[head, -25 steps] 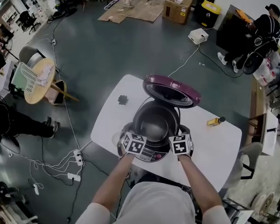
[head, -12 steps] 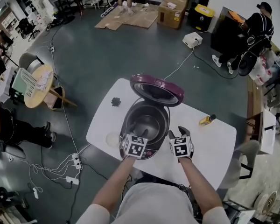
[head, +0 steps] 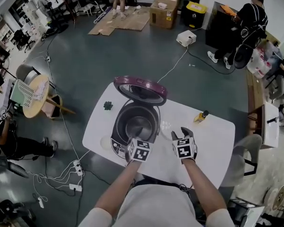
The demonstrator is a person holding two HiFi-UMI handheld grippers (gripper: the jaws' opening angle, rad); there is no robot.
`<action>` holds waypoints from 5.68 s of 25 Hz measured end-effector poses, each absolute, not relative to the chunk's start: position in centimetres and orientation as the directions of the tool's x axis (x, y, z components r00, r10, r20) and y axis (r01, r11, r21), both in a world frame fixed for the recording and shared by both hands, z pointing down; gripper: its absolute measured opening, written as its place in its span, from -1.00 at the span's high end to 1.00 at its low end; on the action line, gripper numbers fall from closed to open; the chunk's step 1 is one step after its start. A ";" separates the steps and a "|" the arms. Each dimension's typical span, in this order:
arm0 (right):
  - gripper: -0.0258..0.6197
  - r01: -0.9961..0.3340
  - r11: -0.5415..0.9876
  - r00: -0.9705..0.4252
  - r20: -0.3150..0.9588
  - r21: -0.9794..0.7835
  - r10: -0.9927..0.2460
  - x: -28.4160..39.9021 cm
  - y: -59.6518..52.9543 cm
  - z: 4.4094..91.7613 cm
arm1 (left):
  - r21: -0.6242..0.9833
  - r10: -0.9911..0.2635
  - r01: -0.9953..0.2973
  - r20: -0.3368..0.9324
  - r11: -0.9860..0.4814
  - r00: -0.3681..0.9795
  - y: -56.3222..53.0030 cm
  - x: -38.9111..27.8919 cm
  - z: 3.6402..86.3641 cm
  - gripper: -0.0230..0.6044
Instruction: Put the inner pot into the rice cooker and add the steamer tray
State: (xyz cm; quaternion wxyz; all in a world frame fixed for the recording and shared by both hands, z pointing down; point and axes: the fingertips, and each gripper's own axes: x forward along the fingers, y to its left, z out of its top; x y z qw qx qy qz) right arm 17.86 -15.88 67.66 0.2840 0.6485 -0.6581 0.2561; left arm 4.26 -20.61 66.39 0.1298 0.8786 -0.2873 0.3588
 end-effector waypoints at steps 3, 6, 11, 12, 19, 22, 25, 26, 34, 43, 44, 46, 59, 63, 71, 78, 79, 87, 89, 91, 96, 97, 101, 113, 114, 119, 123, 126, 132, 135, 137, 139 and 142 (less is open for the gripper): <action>0.26 -1.000 0.017 0.006 0.705 0.026 -0.709 19.5 -15.0 67.7 | 0.021 -0.406 -0.581 0.695 -0.813 0.593 -19.9 6.5 66.2 0.09; 0.26 -1.000 0.002 0.016 0.706 0.025 -0.708 21.0 -13.9 67.9 | 0.054 -0.387 -0.579 0.693 -0.814 0.608 -18.5 8.5 66.1 0.07; 0.27 -1.000 -0.017 0.029 0.714 0.024 -0.700 23.6 -12.6 68.6 | 0.089 -0.360 -0.563 0.686 -0.821 0.632 -16.6 12.0 66.0 0.07; 0.27 -1.000 -0.018 0.030 0.719 0.025 -0.695 24.0 -12.3 68.9 | 0.088 -0.357 -0.558 0.684 -0.825 0.636 -16.2 12.7 66.1 0.07; 0.27 -1.000 -0.007 0.016 0.732 0.015 -0.681 26.3 -11.1 70.5 | 0.111 -0.341 -0.563 0.695 -0.819 0.633 -14.2 16.2 67.6 0.08; 0.27 -1.000 -0.004 0.007 0.738 0.005 -0.675 27.0 -11.0 71.1 | 0.134 -0.331 -0.576 0.705 -0.806 0.627 -13.6 17.2 68.7 0.08; 0.27 -1.000 0.001 -0.004 0.749 -0.004 -0.662 27.5 -10.8 72.2 | 0.141 -0.329 -0.596 0.723 -0.790 0.607 -13.5 17.6 70.3 0.08; 0.27 -1.000 0.005 -0.008 0.755 -0.006 -0.655 27.6 -10.7 72.7 | 0.143 -0.328 -0.607 0.733 -0.781 0.595 -13.5 17.6 71.0 0.08; 0.27 -0.999 0.029 -0.032 0.780 -0.018 -0.625 28.6 -10.7 76.4 | 0.185 -0.321 -0.699 0.789 -0.690 0.525 -14.2 17.2 77.4 0.09; 0.27 -0.999 0.008 -0.045 0.815 -0.050 -0.577 29.8 -11.4 82.2 | 0.235 -0.282 -0.781 0.841 -0.579 0.462 -14.7 16.3 84.6 0.09; 0.27 -0.999 0.004 -0.043 0.816 -0.050 -0.576 30.0 -11.6 82.9 | 0.240 -0.282 -0.790 0.843 -0.564 0.458 -14.9 16.3 85.1 0.09; 0.27 -0.999 -0.010 -0.037 0.816 -0.052 -0.576 30.7 -12.1 84.0 | 0.251 -0.276 -0.806 0.850 -0.537 0.449 -15.3 16.4 86.0 0.09; 0.30 -0.985 -0.134 -0.025 0.849 -0.112 -0.528 32.0 -14.6 89.9 | 0.295 -0.283 -0.868 0.861 -0.398 0.423 -17.4 16.6 90.1 0.18; 0.42 -0.980 -0.158 -0.023 0.855 -0.121 -0.517 32.2 -14.9 90.1 | 0.278 -0.281 -0.869 0.868 -0.410 0.410 -17.7 16.9 90.6 0.25; 0.54 -0.976 -0.164 -0.036 0.847 -0.145 -0.530 31.9 -13.8 88.4 | 0.277 -0.275 -0.862 0.867 -0.425 0.415 -16.3 16.4 90.0 0.29; 0.52 -0.969 -0.205 0.000 0.836 -0.135 -0.549 32.2 -11.5 86.2 | 0.278 -0.284 -0.834 0.849 -0.476 0.445 -15.2 16.8 87.5 0.31; 0.52 -0.969 -0.211 0.009 0.831 -0.131 -0.555 32.3 -11.2 85.6 | 0.278 -0.289 -0.830 0.844 -0.484 0.451 -15.1 16.9 87.0 0.31; 0.52 -0.966 -0.234 0.060 0.784 -0.110 -0.617 31.9 -9.3 80.1 | 0.266 -0.323 -0.802 0.813 -0.534 0.485 -13.6 16.4 82.1 0.32; 0.52 -0.964 -0.242 0.071 0.771 -0.110 -0.633 31.7 -8.8 78.6 | 0.264 -0.336 -0.794 0.800 -0.547 0.497 -13.3 16.3 80.4 0.32; 0.52 -0.963 -0.244 0.078 0.754 -0.112 -0.652 31.5 -8.5 77.1 | 0.259 -0.356 -0.788 0.784 -0.558 0.509 -13.3 16.2 78.7 0.33; 0.52 -0.968 -0.218 0.069 0.710 -0.121 -0.701 30.3 -8.9 73.3 | 0.239 -0.410 -0.790 0.749 -0.565 0.520 -13.2 15.0 74.5 0.33; 0.52 -0.971 -0.209 0.066 0.703 -0.119 -0.708 30.0 -8.9 72.6 | 0.239 -0.419 -0.792 0.744 -0.561 0.521 -13.1 14.6 73.7 0.33; 0.52 -0.980 -0.166 0.046 0.679 -0.112 -0.733 28.2 -9.5 70.3 | 0.230 -0.454 -0.804 0.726 -0.548 0.517 -13.2 12.6 71.3 0.33; 0.50 -0.993 -0.061 -0.017 0.655 -0.096 -0.755 19.8 -11.7 67.0 | 0.221 -0.517 -0.841 0.704 -0.494 0.488 -14.1 4.0 67.6 0.35; 0.49 -0.994 -0.054 -0.022 0.657 -0.095 -0.753 18.9 -11.8 66.9 | 0.219 -0.518 -0.843 0.705 -0.491 0.485 -14.1 3.1 67.5 0.35; 0.49 -0.996 -0.019 -0.039 0.656 -0.082 -0.754 15.3 -12.9 66.4 | 0.216 -0.532 -0.856 0.704 -0.470 0.470 -14.8 -0.5 67.1 0.35; 0.49 -0.997 -0.005 -0.045 0.655 -0.075 -0.754 12.5 -14.0 66.0 | 0.203 -0.543 -0.863 0.705 -0.463 0.457 -15.9 -3.4 66.8 0.35; 0.48 -0.997 -0.002 -0.047 0.658 -0.074 -0.751 10.6 -15.1 66.2 | 0.172 -0.536 -0.857 0.716 -0.486 0.448 -17.0 -5.1 67.0 0.34; 0.46 -0.997 0.015 -0.061 0.674 -0.075 -0.736 7.2 -18.3 66.8 | 0.119 -0.508 -0.839 0.748 -0.531 0.428 -20.2 -8.2 67.7 0.30; 0.44 -0.997 0.020 -0.067 0.696 -0.075 -0.715 6.1 -19.7 67.3 | 0.104 -0.482 -0.822 0.766 -0.560 0.425 -22.1 -9.1 67.9 0.29; 0.42 -0.997 0.017 -0.065 0.713 -0.074 -0.698 5.7 -20.3 68.1 | 0.096 -0.457 -0.807 0.783 -0.582 0.423 -23.0 -9.3 68.5 0.29; 0.41 -0.997 0.008 -0.060 0.731 -0.075 -0.680 5.5 -20.8 69.0 | 0.085 -0.433 -0.793 0.800 -0.604 0.416 -23.8 -9.4 69.2 0.28; 0.40 -0.997 -0.008 -0.050 0.758 -0.073 -0.650 5.1 -21.0 70.1 | 0.061 -0.405 -0.777 0.826 -0.626 0.392 -24.3 -9.7 70.2 0.26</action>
